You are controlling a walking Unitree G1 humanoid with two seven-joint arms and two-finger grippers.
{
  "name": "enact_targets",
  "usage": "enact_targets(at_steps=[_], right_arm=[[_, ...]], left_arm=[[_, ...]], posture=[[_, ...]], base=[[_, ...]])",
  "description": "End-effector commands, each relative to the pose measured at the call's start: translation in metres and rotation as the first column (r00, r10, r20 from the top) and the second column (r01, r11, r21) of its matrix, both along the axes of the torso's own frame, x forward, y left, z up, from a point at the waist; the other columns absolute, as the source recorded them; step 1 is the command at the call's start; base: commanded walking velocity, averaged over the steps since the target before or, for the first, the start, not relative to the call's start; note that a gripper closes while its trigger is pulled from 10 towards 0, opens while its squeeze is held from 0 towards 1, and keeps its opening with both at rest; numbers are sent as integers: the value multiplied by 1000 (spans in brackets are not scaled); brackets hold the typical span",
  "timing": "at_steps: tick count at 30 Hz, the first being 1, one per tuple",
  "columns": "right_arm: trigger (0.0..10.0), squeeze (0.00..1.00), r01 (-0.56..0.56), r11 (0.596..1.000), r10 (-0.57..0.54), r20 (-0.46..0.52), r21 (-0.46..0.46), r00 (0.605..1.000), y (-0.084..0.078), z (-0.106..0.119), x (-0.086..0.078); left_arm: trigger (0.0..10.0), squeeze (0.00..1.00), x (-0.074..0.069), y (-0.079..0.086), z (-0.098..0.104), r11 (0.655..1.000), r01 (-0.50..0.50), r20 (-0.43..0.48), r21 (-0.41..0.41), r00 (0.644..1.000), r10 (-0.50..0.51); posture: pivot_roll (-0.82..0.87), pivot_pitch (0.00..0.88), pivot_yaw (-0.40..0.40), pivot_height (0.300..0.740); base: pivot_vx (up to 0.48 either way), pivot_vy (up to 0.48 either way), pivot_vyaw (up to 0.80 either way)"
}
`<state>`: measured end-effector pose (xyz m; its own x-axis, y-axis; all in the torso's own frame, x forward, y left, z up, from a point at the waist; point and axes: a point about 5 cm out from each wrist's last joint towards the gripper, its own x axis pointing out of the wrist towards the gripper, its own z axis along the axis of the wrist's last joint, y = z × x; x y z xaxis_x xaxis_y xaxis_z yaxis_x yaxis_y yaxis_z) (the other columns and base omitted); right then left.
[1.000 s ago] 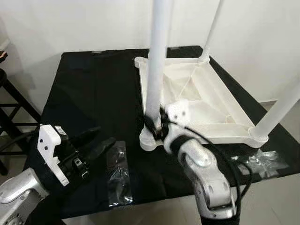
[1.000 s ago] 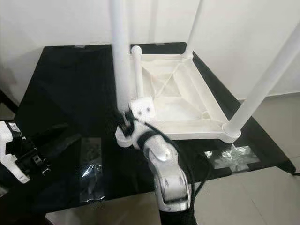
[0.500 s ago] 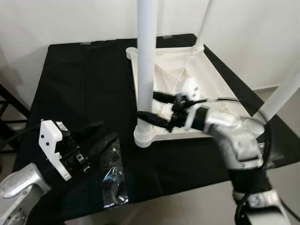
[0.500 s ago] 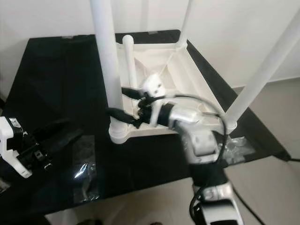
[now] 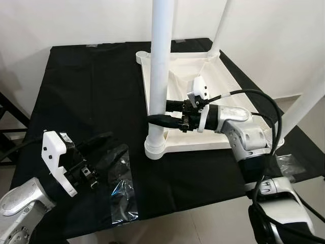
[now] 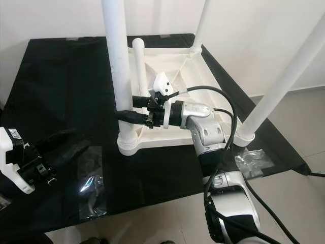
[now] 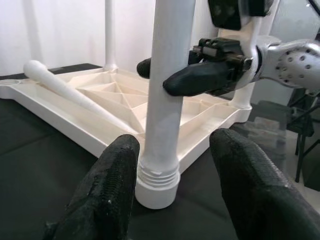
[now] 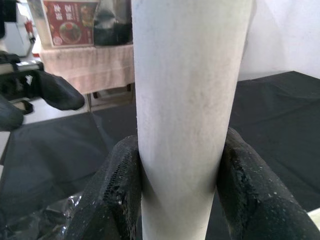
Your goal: Building children table
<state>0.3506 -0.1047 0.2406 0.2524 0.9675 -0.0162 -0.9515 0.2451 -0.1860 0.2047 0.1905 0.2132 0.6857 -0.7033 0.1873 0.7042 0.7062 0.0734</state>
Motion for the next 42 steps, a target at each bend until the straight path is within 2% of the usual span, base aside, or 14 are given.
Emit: enact_targets(at_steps=[1, 10, 11, 12, 14, 22, 23, 24, 25, 26, 30, 35, 36, 42], right_arm=[[0, 0, 9, 1000, -9, 14, -20, 1000, -5, -5, -1], [0, 0, 293, 956, -293, -55, -7, 954, -18, -31, 1], [0, 0, 595, 803, -594, -110, -28, 797, -19, -54, -7], [0, 0, 595, 803, -594, -110, -28, 797, -19, -54, -7], [0, 0, 840, 533, -839, -188, -100, 510, -19, -85, -43], [0, 0, 906, 423, -904, -73, -14, 421, -15, -62, -53], [0, 0, 906, 423, -904, -73, -14, 421, -15, -62, -53], [10000, 0, 893, 448, -894, -41, -33, 447, -13, -62, -51], [10000, 0, 893, 448, -894, -41, -33, 447, -13, -62, -51], [10000, 1000, 883, 468, -884, -18, -47, 468, -12, -63, -49], [10000, 1000, 871, 492, -871, -18, -7, 492, -9, -49, -41], [10000, 718, 746, 657, -748, -30, 107, 663, -6, -20, -23], [10000, 0, 611, 780, -616, -3, 137, 788, -10, -5, -15], [10000, 0, 459, 885, -463, 55, 75, 885, -12, -2, -9]], left_arm=[[10000, 0, -3, 0, -1, 1000, 6, -3, -14, 1000, -6], [10000, 0, -4, 1, 0, 1000, 8, -7, -16, 1000, -8], [10000, 0, -4, 2, 0, 1000, 9, -9, -13, 1000, -9], [10000, 0, -4, 2, 0, 1000, 9, -9, -13, 1000, -9], [10000, 0, -5, 4, 1, 1000, 15, -13, -9, 1000, -15], [10000, 0, -3, 3, -1, 999, 38, -28, 10, 999, -37], [10000, 0, -3, 3, -1, 999, 38, -28, 10, 999, -37], [10000, 0, -3, 2, -1, 999, 37, -28, 10, 999, -37], [10000, 0, -3, 2, -1, 999, 37, -28, 10, 999, -37], [10000, 0, -3, 2, -2, 999, 36, -28, 11, 999, -36], [10000, 0, -3, 1, -2, 999, 43, -30, 13, 999, -43], [10000, 0, -3, 0, -4, 998, 55, -37, 13, 998, -55], [10000, 0, -3, -1, -4, 998, 61, -40, 13, 997, -60], [10000, 0, -4, -1, -5, 998, 65, -43, 16, 997, -64]], posture=[[97, 135, -71, 740], [82, 147, -74, 740], [75, 154, -72, 740], [75, 154, -72, 740], [74, 161, -61, 740], [78, 148, -61, 740], [78, 148, -61, 740], [75, 145, -58, 740], [75, 145, -58, 740], [75, 145, -58, 740], [76, 138, -60, 740], [79, 132, -60, 740], [79, 127, -59, 740], [86, 123, -63, 740]], base=[[0, 0, 0], [0, 0, 0], [0, 0, 0], [0, 0, 0], [0, 0, 0], [0, 0, 0], [0, 0, 0], [0, 0, 0], [0, 0, 0], [0, 0, 0], [0, 0, 0], [0, 0, 0], [0, 0, 0], [0, 0, 0]])
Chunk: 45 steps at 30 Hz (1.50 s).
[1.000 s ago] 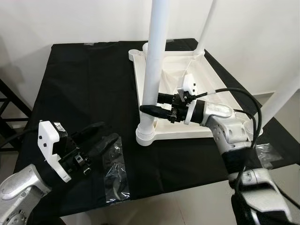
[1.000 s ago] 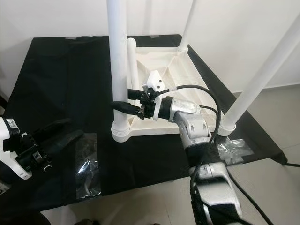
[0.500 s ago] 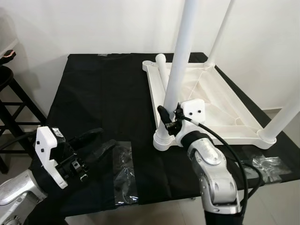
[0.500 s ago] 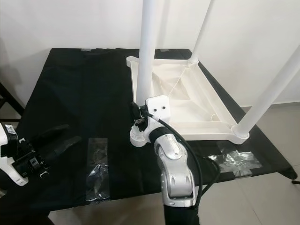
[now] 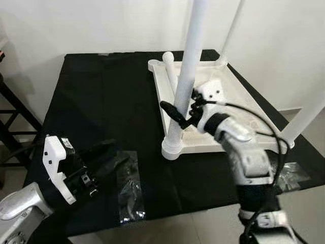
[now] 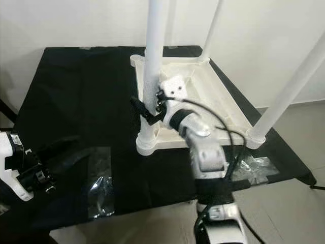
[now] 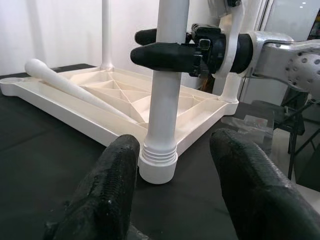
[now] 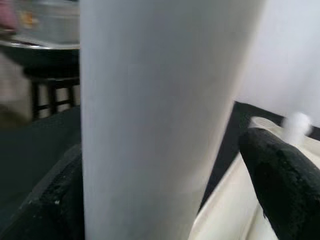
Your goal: Building children table
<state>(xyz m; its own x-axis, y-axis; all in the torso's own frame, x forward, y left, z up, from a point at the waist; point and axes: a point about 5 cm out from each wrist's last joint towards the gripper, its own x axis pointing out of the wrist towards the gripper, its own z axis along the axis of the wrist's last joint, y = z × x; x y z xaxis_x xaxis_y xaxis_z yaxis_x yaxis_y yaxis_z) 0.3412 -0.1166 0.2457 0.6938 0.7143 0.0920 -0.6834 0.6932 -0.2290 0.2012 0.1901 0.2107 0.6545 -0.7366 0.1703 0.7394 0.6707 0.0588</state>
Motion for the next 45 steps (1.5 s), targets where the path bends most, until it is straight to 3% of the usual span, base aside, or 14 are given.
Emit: enact_targets(at_steps=[1, 3, 9, 10, 11, 12, 21, 30, 34, 36, 38, 40, 42, 45], right_arm=[[10000, 0, -91, 995, 90, -30, -38, 995, 2, -9, -1], [10000, 0, -285, 949, 279, -68, -134, 958, 6, -19, -6], [10000, 0, -383, 909, 370, -108, -163, 923, 1, -21, 3], [8235, 0, -371, 913, 359, -97, -172, 928, -3, -18, 12], [8235, 0, -371, 913, 359, -97, -172, 928, -3, -18, 12], [0, 0, -381, 911, 370, -98, -160, 924, -5, -16, 17], [0, 0, -514, 856, 506, -122, -52, 854, -2, -16, 15], [0, 0, -507, 861, 500, -111, -37, 859, -7, -26, 13], [0, 0, -327, 944, 323, -99, -33, 941, -13, -41, 5], [0, 0, -107, 994, 107, -108, 1, 988, -10, -52, 3], [0, 0, -107, 994, 107, -108, 1, 988, -10, -52, 3], [0, 0, 322, 944, -308, -167, 67, 937, 2, -75, -8], [0, 0, 417, 906, -399, -187, 69, 898, 8, -83, -17], [0, 0, 415, 909, -406, -142, 34, 903, 23, -86, -25]], left_arm=[[10000, 0, 0, -1, -3, 1000, 17, -20, 16, 1000, -17], [10000, 0, -1, -1, -3, 1000, 16, -21, 16, 1000, -16], [10000, 0, -2, -2, -3, 1000, 17, -22, 16, 1000, -16], [10000, 0, -2, -2, -2, 1000, 17, -23, 16, 1000, -17], [10000, 0, -2, -2, -2, 1000, 17, -23, 16, 1000, -17], [10000, 0, -2, -2, -2, 1000, 16, -23, 16, 1000, -15], [10000, 0, -3, -2, -2, 1000, 14, -26, 15, 1000, -13], [10000, 0, -1, -2, -2, 1000, 16, -30, 17, 999, -15], [10000, 0, -1, -1, -2, 1000, 13, -30, 17, 999, -12], [10000, 0, 0, 1, -2, 1000, 9, -29, 15, 1000, -8], [10000, 0, 0, 1, -2, 1000, 9, -29, 15, 1000, -8], [10000, 0, 1, 3, -1, 1000, 5, -30, 14, 1000, -4], [10000, 0, 2, 4, -1, 1000, 4, -30, 14, 1000, -3], [10000, 0, 3, 4, -1, 1000, 1, -31, 17, 1000, -1]], posture=[[86, 123, -63, 740], [92, 122, -51, 740], [103, 124, -54, 740], [106, 130, -52, 740], [106, 130, -52, 740], [106, 133, -53, 740], [93, 144, -45, 740], [83, 143, -36, 740], [69, 148, -44, 740], [56, 154, -39, 740], [56, 154, -39, 740], [48, 156, -30, 740], [50, 156, -30, 740], [46, 150, -22, 740]], base=[[0, 0, 0], [0, 0, 0], [0, 0, 0], [0, 0, 0], [0, 0, 0], [0, 0, 0], [0, 0, 0], [0, 0, 0], [0, 0, 0], [0, 0, 0], [0, 0, 0], [0, 0, 0], [0, 0, 0], [0, 0, 0]])
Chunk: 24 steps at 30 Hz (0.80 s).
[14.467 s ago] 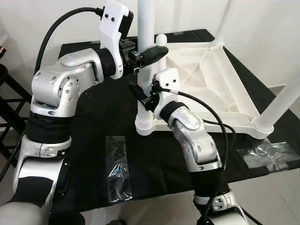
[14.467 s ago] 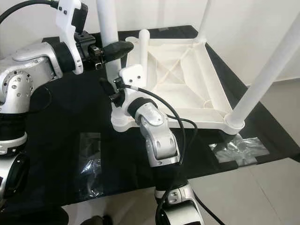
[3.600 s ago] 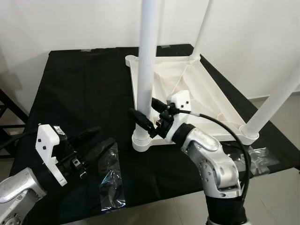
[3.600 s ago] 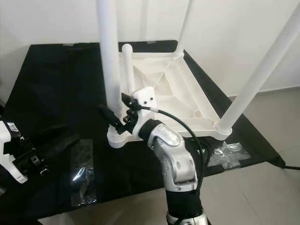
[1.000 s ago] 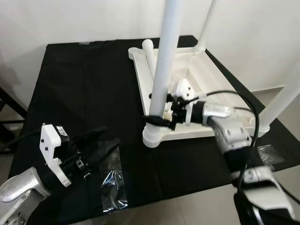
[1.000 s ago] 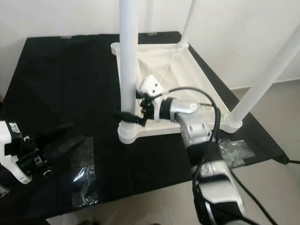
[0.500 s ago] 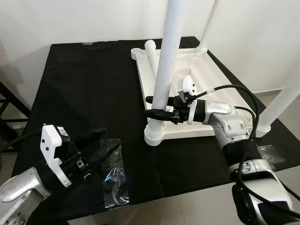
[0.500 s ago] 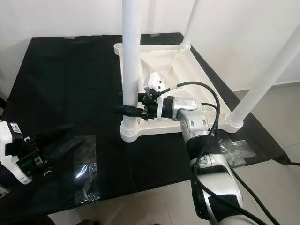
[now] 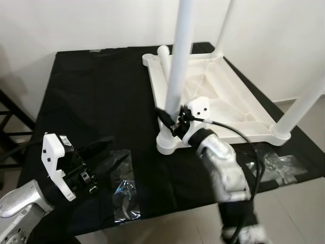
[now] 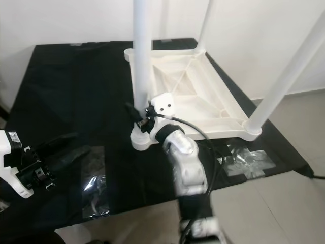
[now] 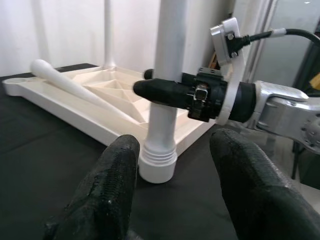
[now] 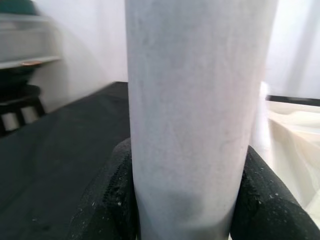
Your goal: Building children table
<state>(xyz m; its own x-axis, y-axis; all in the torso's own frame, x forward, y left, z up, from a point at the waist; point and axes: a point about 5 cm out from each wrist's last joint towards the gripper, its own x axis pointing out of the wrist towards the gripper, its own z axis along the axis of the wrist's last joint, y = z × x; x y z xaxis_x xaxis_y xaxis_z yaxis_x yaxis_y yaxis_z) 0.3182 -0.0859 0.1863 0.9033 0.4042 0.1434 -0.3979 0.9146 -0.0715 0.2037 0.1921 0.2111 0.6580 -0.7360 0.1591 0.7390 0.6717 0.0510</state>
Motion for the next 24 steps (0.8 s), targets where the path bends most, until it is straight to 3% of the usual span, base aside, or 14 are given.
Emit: enact_targets(at_steps=[1, 6, 7, 9, 10, 11, 16, 17, 19, 20, 21, 22, 23, 24], right_arm=[[0, 0, 51, 995, -60, -102, -83, 993, -8, -27, -2], [0, 0, 62, 991, -73, -94, -116, 993, -1, -27, 0], [8588, 0, 75, 990, -88, -104, -118, 991, 1, -26, -2], [10000, 0, 87, 989, -101, -112, -120, 989, 2, -25, -3], [10000, 804, 65, 993, -76, -114, -99, 991, 4, -22, -5], [10000, 1000, 20, 998, -27, -108, -61, 994, 8, -16, -5], [10000, 1000, -202, 978, 204, -55, 49, 977, 17, 9, -2], [10000, 835, -323, 946, 323, -19, 38, 946, 15, 20, -1], [10000, 835, -323, 946, 323, -19, 38, 946, 15, 20, -1], [10000, 294, -418, 908, 418, 3, 3, 908, 11, 29, 2], [10000, 294, -418, 908, 418, 3, 3, 908, 11, 29, 2], [10000, 0, -496, 866, 498, 14, -57, 867, 4, 35, 4], [10000, 0, -496, 866, 498, 14, -57, 867, 4, 35, 4], [10000, 0, -596, 787, 600, -31, -156, 800, -7, 34, 7]], left_arm=[[10000, 0, 0, 2, -1, 1000, 3, -17, 13, 1000, -3], [10000, 0, 2, 2, -2, 1000, -2, -16, 17, 1000, 3], [10000, 0, 2, 2, -2, 1000, -4, -16, 18, 1000, 4], [10000, 0, 2, 3, -2, 1000, -5, -16, 18, 1000, 5], [10000, 0, 2, 2, -2, 1000, -5, -16, 18, 1000, 6], [10000, 0, 2, 2, -2, 1000, -4, -16, 19, 1000, 5], [10000, 0, 2, 2, -2, 1000, -2, -17, 19, 1000, 2], [10000, 0, 2, 1, -2, 1000, -2, -17, 18, 1000, 2], [10000, 0, 2, 1, -2, 1000, -2, -17, 18, 1000, 2], [10000, 0, 2, 1, -2, 1000, -3, -16, 19, 1000, 3], [10000, 0, 2, 1, -2, 1000, -3, -16, 19, 1000, 3], [10000, 0, 2, 1, -2, 1000, -4, -16, 19, 1000, 4], [10000, 0, 2, 1, -2, 1000, -4, -16, 19, 1000, 4], [10000, 0, 2, 0, -3, 1000, -4, -16, 21, 1000, 5]], posture=[[46, 150, -22, 740], [46, 146, -27, 740], [47, 145, -27, 740], [47, 145, -27, 740], [47, 146, -26, 740], [49, 145, -27, 740], [56, 145, -26, 740], [66, 142, -29, 740], [66, 142, -29, 740], [68, 142, -28, 740], [68, 142, -28, 740], [75, 139, -28, 740], [75, 139, -28, 740], [83, 135, -33, 740]], base=[[0, 0, 0], [0, 0, 0], [0, 0, 0], [0, 0, 0], [0, 0, 0], [0, 0, 0], [0, 0, 0], [0, 0, 0], [0, 0, 0], [0, 0, 0], [0, 0, 0], [0, 0, 0], [0, 0, 0], [0, 0, 0]])
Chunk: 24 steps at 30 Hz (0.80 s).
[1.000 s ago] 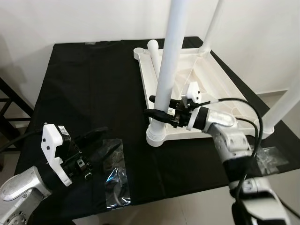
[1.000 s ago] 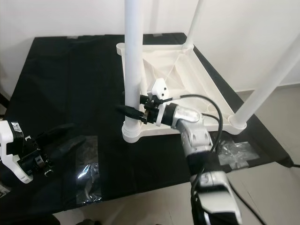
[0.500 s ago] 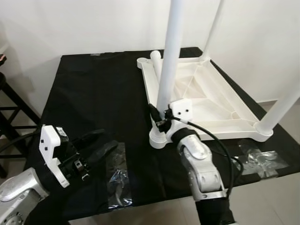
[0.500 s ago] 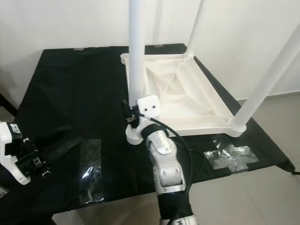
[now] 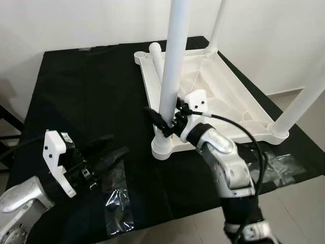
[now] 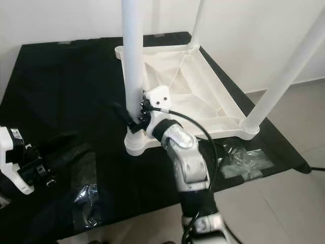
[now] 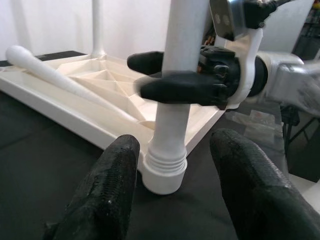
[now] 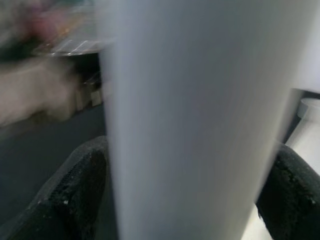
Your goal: Building children table
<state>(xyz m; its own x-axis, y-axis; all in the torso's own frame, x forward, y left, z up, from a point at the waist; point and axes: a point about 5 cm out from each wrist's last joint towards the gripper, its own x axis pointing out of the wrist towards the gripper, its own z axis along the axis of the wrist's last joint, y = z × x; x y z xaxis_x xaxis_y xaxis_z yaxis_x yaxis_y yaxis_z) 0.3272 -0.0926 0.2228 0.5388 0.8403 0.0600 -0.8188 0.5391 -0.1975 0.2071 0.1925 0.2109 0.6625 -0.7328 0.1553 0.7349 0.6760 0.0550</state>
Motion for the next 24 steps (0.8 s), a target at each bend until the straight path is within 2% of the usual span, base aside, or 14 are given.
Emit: enact_targets(at_steps=[1, 3, 4, 5, 6, 7, 8, 10, 11, 12, 14, 15, 19, 24], right_arm=[[10000, 0, -188, 977, 187, -19, -105, 982, -11, -6, 0], [10000, 0, -188, 977, 187, -19, -105, 982, -11, -6, 0], [10000, 0, -255, 953, 251, -43, -162, 967, -19, -9, 0], [10000, 0, -255, 953, 251, -43, -162, 967, -19, -9, 0], [10000, 0, -268, 949, 262, -58, -167, 963, -25, -6, 8], [10000, 0, -268, 949, 262, -58, -167, 963, -25, -6, 8], [10000, 0, -243, 957, 237, -55, -160, 970, -29, 2, 23], [10000, 0, -243, 957, 237, -55, -160, 970, -29, 2, 23], [7490, 0, -240, 958, 234, -54, -156, 971, -30, 5, 27], [5608, 0, -242, 959, 237, -53, -148, 970, -31, 8, 29], [5608, 0, -242, 959, 237, -53, -148, 970, -31, 8, 29], [0, 0, -248, 961, 243, -53, -126, 969, -31, 11, 30], [0, 0, -286, 954, 282, -57, -88, 958, -35, 16, 35], [0, 0, -319, 944, 314, -71, -80, 947, -44, 11, 35]], left_arm=[[10000, 0, -2, 0, -3, 1000, 2, -17, 17, 1000, -2], [10000, 0, -2, 0, -3, 1000, 2, -17, 17, 1000, -2], [10000, 0, -2, -1, -4, 1000, 2, -17, 17, 1000, -2], [10000, 0, -2, -1, -4, 1000, 2, -17, 17, 1000, -2], [10000, 0, -2, -1, -4, 1000, 3, -17, 18, 1000, -3], [10000, 0, -2, -1, -4, 1000, 3, -17, 18, 1000, -3], [10000, 0, -3, -2, -4, 1000, 8, -17, 18, 1000, -7], [10000, 0, -3, -2, -4, 1000, 8, -17, 18, 1000, -7], [10000, 0, -3, -3, -4, 1000, 9, -17, 18, 1000, -8], [10000, 0, -3, -3, -4, 1000, 9, -17, 19, 1000, -9], [10000, 0, -3, -3, -4, 1000, 9, -17, 19, 1000, -9], [10000, 0, -3, -3, -5, 1000, 10, -18, 18, 1000, -9], [10000, 0, -3, -4, -5, 1000, 9, -17, 18, 1000, -9], [10000, 0, -4, -5, -5, 1000, 11, -18, 17, 1000, -11]], posture=[[89, 133, -37, 740], [89, 133, -37, 740], [89, 133, -37, 740], [89, 133, -37, 740], [90, 133, -36, 740], [90, 133, -36, 740], [104, 129, -41, 740], [104, 129, -41, 740], [104, 129, -41, 740], [104, 129, -38, 740], [104, 129, -38, 740], [107, 128, -41, 740], [109, 124, -42, 740], [104, 119, -39, 740]], base=[[0, 0, 0], [0, 0, 0], [0, 0, 0], [0, 0, 0], [0, 0, 0], [0, 0, 0], [0, 0, 0], [0, 0, 0], [0, 0, 0], [0, 0, 0], [0, 0, 0], [0, 0, 0], [0, 0, 0], [0, 0, 0]])
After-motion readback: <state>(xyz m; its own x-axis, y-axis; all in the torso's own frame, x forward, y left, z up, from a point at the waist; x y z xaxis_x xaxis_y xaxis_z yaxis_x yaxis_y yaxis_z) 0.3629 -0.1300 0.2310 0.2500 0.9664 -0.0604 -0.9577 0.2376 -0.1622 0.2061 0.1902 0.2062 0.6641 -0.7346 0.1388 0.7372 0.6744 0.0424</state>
